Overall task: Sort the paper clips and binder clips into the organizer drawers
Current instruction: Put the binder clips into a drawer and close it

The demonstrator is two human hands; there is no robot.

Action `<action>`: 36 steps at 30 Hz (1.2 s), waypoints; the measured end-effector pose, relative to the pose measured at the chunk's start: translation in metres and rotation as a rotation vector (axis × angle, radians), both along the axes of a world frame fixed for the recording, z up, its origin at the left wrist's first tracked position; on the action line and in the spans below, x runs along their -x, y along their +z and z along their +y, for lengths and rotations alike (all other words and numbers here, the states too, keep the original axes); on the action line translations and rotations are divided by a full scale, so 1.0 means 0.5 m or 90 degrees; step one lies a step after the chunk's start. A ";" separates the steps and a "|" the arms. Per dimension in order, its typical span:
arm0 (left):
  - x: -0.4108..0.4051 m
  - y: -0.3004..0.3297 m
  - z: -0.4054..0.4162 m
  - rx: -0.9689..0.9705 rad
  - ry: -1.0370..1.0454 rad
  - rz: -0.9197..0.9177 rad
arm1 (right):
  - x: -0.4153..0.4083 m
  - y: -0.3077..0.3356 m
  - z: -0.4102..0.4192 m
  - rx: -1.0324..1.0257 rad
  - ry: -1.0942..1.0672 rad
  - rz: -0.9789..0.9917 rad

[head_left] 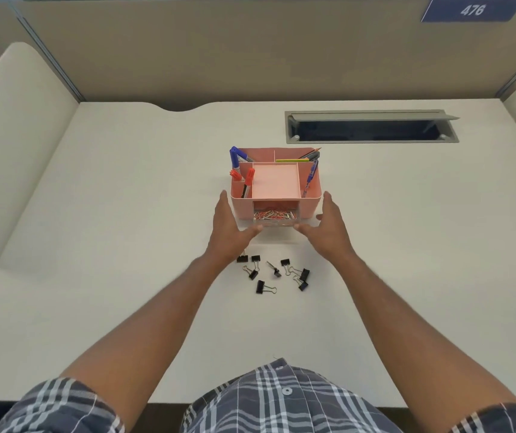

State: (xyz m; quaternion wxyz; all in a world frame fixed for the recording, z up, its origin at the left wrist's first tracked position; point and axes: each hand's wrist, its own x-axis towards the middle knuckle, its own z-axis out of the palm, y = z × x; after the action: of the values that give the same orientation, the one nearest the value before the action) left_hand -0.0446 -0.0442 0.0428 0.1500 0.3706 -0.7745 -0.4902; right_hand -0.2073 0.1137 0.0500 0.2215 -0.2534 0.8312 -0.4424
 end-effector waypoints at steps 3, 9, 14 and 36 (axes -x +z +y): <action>0.018 0.002 -0.017 -0.024 -0.013 0.045 | 0.013 0.005 -0.007 0.008 0.015 -0.023; 0.048 0.007 -0.007 -0.011 0.075 0.072 | 0.015 0.007 -0.043 -0.002 -0.069 -0.041; 0.070 0.001 -0.002 -0.002 0.169 0.057 | 0.017 -0.005 -0.067 -0.013 -0.143 -0.024; -0.051 -0.059 0.115 0.268 0.028 -0.117 | -0.081 -0.028 -0.076 -0.187 0.163 0.348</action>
State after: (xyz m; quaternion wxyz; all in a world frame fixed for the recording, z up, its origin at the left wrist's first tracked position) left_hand -0.0192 0.0133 0.0134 0.1635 0.3913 -0.8618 -0.2783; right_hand -0.1666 0.0759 0.0359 0.0787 -0.4307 0.8761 -0.2020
